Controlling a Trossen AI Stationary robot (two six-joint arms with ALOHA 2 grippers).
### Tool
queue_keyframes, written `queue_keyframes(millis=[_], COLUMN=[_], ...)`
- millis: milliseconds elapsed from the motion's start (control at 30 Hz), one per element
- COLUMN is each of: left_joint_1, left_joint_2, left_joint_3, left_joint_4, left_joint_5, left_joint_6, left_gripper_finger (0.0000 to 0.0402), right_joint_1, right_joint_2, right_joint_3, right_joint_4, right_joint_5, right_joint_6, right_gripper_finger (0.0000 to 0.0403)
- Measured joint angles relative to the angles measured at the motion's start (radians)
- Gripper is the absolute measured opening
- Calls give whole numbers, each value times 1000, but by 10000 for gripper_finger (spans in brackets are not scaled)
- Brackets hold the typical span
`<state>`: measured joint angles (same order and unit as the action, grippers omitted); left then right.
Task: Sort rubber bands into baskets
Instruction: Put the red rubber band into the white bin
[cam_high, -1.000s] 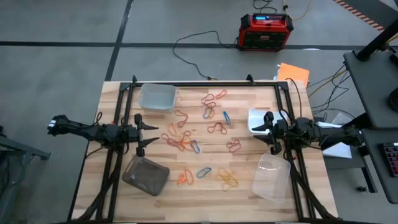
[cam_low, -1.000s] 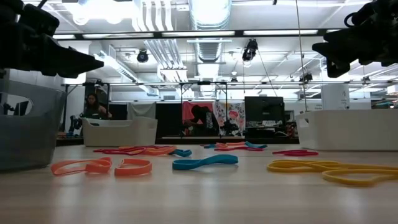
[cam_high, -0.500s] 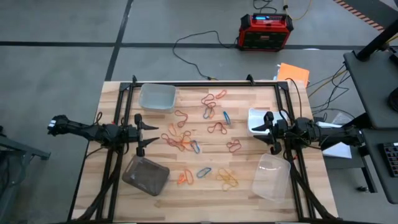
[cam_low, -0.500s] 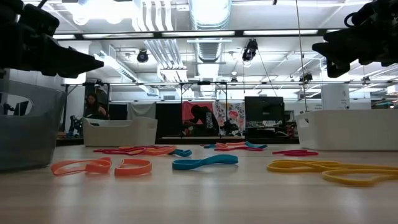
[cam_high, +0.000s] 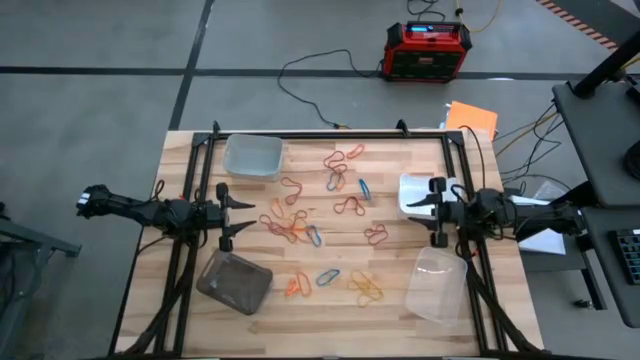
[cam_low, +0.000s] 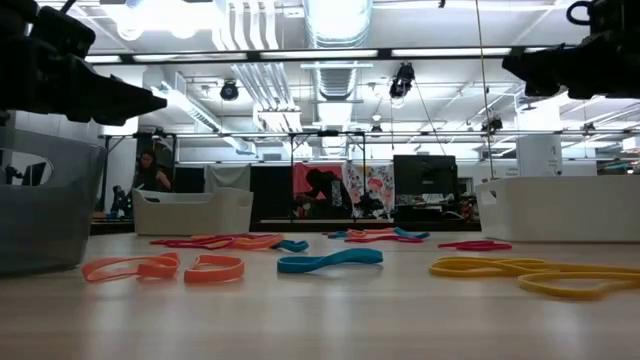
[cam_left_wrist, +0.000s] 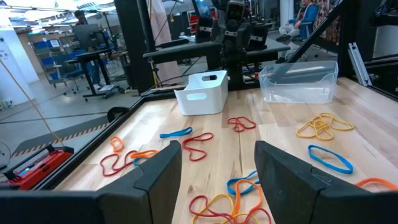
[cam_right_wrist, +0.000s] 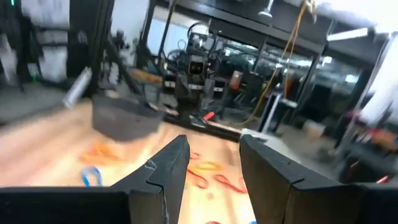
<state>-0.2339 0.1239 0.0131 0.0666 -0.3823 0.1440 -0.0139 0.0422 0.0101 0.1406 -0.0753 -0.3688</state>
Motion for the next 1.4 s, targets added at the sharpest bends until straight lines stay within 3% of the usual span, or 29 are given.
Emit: queue_keyframes(millis=[233, 367, 533, 633, 733, 933, 1067, 1233, 1400], left_joint_1=[0, 0, 0, 0, -1, 0, 1, 0, -1], left_joint_2=[0, 0, 3, 7, 27, 129, 221, 338, 439], left_joint_3=[0, 0, -1, 0, 38, 180, 302, 419, 512], left_joint_4=[4, 10, 143, 290, 297, 96, -95, -197, -270], left_joint_5=[0, 0, 8, 77, 157, -1, -13, -12, 29], left_joint_6=[0, -7, -302, -230, -150, -158, -200, -209, -224], left_gripper_finger=[187, 187, 187, 187, 187, 187, 187, 187, 187], right_joint_1=[0, 0, 0, 0, 0, 0, 0, 0, 0], right_joint_2=[0, 0, 0, 9, 33, 145, 260, 420, 581], right_joint_3=[0, 0, 0, 0, 0, 3, 76, 253, 471], right_joint_4=[39, 49, 99, 153, 227, 339, 339, 161, -99], right_joint_5=[0, -3, 35, 35, 62, 165, 178, 263, 262], right_joint_6=[-64, 108, 366, 424, 458, 557, 568, 574, 672], right_gripper_finger=[139, 139, 139, 139, 139, 139, 139, 139, 139])
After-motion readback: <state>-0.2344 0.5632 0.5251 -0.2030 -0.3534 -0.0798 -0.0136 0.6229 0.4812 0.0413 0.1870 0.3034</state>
